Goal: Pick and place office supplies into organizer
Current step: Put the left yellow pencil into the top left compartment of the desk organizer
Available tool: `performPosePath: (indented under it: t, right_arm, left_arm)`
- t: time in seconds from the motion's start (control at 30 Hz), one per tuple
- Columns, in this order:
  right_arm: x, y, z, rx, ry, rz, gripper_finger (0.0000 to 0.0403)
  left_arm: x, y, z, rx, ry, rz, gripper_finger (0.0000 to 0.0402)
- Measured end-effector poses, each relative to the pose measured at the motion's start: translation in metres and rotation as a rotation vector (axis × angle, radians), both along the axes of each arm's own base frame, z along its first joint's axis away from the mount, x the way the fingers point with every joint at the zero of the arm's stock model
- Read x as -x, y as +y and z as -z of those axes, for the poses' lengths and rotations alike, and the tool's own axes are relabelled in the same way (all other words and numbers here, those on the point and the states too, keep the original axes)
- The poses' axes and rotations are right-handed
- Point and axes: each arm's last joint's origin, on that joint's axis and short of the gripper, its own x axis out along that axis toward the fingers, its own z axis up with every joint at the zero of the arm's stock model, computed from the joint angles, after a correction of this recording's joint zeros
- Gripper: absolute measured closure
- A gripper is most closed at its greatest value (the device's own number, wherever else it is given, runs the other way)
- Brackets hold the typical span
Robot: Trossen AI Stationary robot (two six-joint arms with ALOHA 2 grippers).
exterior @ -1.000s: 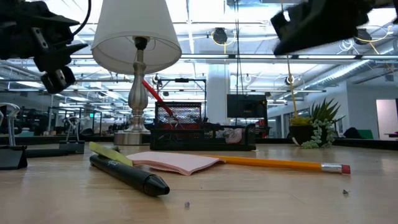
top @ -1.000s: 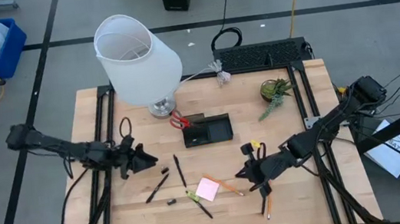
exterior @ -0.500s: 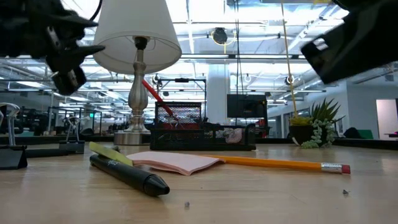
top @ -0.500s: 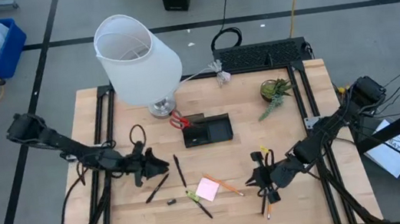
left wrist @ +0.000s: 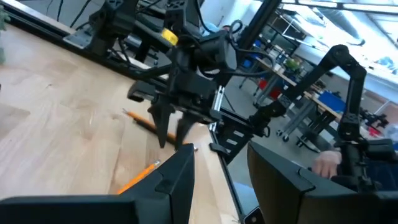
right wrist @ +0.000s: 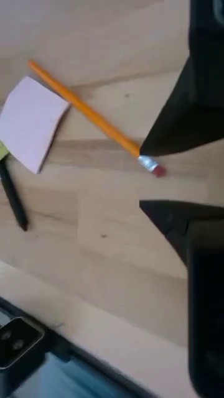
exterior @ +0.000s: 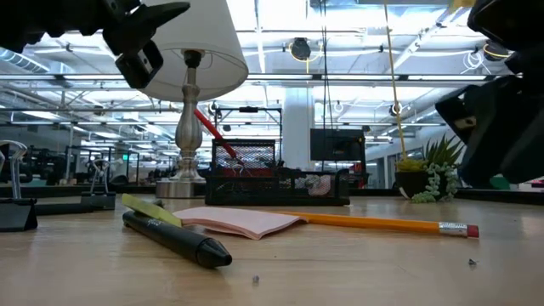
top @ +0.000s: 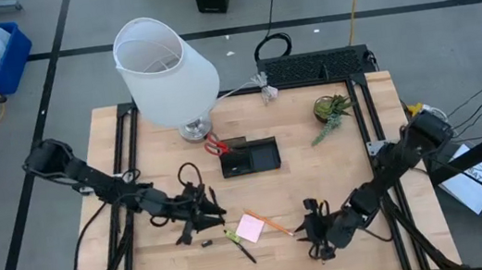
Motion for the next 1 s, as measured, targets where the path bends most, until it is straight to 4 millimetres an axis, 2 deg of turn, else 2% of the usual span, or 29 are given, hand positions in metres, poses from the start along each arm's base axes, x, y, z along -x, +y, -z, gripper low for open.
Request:
performPosePath:
  t: [0.1, 0.2, 0.37, 0.63, 0.77, 0.9, 1.0]
  right_arm:
    - [-0.001, 0.009, 0.001, 0.003, -0.014, 0.028, 0.0240]
    - [-0.005, 0.020, 0.008, 0.027, -0.016, 0.038, 0.0222]
    - [-0.012, 0.027, 0.027, 0.072, 0.048, 0.085, 0.0218]
    - [-0.013, 0.033, 0.025, 0.099, 0.028, 0.080, 0.0224]
    - [-0.009, 0.027, 0.009, 0.239, -0.001, 0.064, 0.0230]
    - [0.001, 0.009, -0.006, 0.414, -0.001, 0.170, 0.0228]
    - [0.008, -0.004, -0.012, 0.477, -0.006, 0.244, 0.0225]
  left_arm:
    - [-0.001, 0.000, 0.000, -0.009, 0.002, -0.001, 0.0250]
    - [-0.001, 0.000, -0.001, -0.030, -0.008, -0.008, 0.0250]
    - [-0.001, 0.001, 0.000, -0.034, -0.005, -0.029, 0.0250]
    - [-0.001, 0.002, 0.000, -0.040, 0.002, -0.029, 0.0250]
    - [-0.001, 0.002, 0.000, -0.041, 0.003, -0.029, 0.0250]
    - [-0.001, 0.002, 0.001, -0.041, 0.004, -0.029, 0.0250]
    - [-0.001, 0.002, 0.001, -0.041, 0.004, -0.029, 0.0250]
